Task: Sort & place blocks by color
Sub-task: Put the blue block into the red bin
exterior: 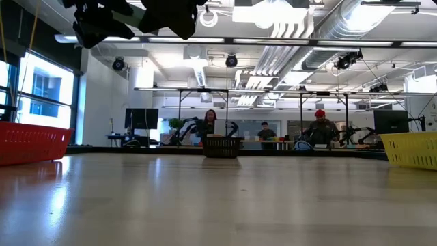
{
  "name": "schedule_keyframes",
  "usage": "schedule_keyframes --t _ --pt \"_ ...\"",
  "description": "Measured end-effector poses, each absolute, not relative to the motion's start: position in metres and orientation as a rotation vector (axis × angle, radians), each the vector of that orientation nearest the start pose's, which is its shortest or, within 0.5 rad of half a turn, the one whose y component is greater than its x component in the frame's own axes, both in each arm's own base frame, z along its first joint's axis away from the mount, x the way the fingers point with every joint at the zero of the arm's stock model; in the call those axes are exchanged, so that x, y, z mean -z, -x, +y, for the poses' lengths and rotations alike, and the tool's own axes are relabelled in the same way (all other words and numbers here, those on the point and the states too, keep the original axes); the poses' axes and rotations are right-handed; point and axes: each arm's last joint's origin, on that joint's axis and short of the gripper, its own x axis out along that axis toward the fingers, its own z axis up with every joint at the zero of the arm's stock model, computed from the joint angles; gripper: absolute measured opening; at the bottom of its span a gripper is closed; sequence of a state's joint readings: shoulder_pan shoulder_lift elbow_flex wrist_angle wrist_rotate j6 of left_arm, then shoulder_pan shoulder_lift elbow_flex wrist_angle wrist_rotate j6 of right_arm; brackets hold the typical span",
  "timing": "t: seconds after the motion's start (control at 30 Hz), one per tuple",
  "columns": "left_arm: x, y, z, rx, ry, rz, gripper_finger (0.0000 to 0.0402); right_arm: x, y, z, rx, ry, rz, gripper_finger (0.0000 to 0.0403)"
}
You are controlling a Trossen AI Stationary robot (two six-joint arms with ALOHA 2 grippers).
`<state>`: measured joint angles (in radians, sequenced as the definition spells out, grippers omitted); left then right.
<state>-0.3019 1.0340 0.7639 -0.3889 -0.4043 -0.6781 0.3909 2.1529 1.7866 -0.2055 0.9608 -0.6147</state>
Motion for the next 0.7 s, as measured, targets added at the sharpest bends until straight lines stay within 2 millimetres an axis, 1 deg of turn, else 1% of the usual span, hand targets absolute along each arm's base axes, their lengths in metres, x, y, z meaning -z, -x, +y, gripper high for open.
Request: schedule_keyframes --t 0.4,0.5,0.7 --pt "-0.2679 -0.2076 -0.0523 -0.286 0.399 0.522 0.0174 -0.2466 -0.4586 0.1641 0.388 0.969 0.622 0.0099" --pt "-0.2691 -0.2083 -0.0519 -0.295 0.389 0.504 0.0159 -0.2466 -0.4584 0.1645 0.389 0.970 0.622 0.0099" --pt "-0.2695 -0.2086 -0.0521 -0.282 0.360 0.505 0.0110 -0.2467 -0.4584 0.1641 0.398 0.972 0.624 0.0099"
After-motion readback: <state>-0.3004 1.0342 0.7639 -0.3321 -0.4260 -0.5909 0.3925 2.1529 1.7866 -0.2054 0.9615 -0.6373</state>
